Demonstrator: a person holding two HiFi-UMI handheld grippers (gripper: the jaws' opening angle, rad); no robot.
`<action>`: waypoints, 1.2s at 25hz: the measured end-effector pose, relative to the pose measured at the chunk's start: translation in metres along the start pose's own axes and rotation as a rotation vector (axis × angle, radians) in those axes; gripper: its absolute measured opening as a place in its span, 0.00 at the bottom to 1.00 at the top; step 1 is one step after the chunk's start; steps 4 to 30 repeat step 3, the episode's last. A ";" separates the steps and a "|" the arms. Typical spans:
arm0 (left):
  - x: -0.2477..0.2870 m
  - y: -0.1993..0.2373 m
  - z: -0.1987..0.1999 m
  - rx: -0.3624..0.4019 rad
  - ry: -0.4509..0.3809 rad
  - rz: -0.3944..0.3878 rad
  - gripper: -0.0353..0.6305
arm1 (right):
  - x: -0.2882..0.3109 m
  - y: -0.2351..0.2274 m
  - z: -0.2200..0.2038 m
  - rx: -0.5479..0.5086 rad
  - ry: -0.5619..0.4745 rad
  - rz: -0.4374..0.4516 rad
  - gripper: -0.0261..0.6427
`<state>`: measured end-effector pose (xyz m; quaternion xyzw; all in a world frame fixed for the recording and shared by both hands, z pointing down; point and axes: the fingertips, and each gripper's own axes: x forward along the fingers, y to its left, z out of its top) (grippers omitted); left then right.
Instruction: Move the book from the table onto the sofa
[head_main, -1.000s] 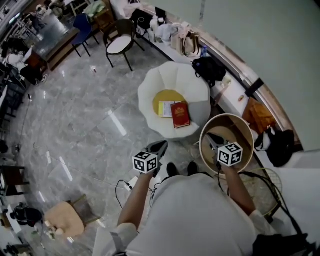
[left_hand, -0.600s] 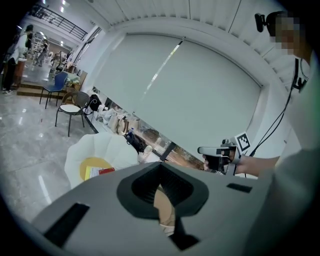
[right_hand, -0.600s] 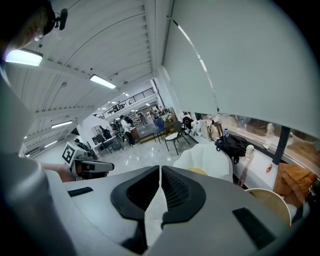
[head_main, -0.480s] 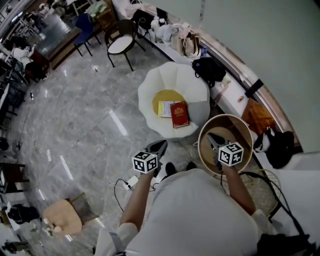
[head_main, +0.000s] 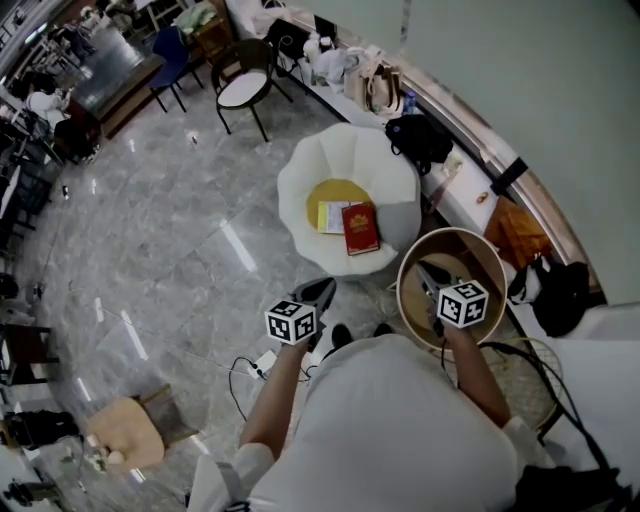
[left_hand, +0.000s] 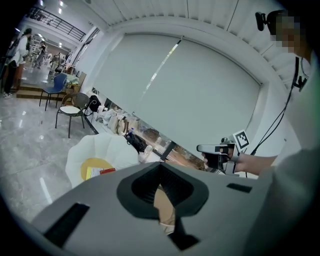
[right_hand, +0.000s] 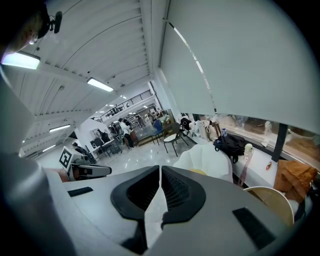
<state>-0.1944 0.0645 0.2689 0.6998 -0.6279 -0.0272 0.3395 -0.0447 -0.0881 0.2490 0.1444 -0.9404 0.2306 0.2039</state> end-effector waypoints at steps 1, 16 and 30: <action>0.000 -0.001 0.001 0.007 0.002 -0.002 0.06 | 0.000 0.001 0.000 0.001 -0.002 0.001 0.10; 0.000 -0.002 0.001 0.020 0.007 -0.005 0.06 | 0.000 0.002 0.001 0.003 -0.006 0.003 0.10; 0.000 -0.002 0.001 0.020 0.007 -0.005 0.06 | 0.000 0.002 0.001 0.003 -0.006 0.003 0.10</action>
